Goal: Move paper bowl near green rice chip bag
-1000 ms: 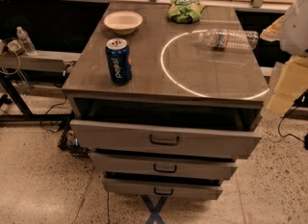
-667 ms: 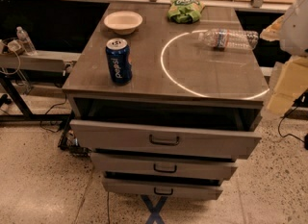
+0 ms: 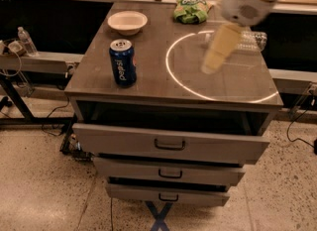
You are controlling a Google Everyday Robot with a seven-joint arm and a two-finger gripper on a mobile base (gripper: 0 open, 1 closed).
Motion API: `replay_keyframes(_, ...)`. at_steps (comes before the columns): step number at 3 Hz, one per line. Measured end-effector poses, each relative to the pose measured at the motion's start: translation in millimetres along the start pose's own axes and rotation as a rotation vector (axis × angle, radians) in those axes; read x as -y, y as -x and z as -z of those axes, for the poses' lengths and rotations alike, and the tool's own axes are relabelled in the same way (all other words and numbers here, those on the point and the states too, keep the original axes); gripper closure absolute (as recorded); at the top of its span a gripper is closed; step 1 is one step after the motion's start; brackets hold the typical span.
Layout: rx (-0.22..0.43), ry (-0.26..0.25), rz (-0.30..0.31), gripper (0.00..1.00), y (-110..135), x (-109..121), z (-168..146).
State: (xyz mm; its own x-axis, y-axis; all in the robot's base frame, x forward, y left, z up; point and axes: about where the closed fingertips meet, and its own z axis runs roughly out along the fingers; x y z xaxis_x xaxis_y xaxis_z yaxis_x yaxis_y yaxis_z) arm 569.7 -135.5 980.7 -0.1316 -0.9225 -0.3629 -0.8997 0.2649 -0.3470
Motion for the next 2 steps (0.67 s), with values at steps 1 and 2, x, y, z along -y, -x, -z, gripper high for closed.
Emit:
replay_keyframes(1,0.132,-0.099,0.001,0.0,77.1,60.2,-32.9)
replay_keyframes(2,0.132,-0.099,0.001,0.0,77.2,60.2,-32.9)
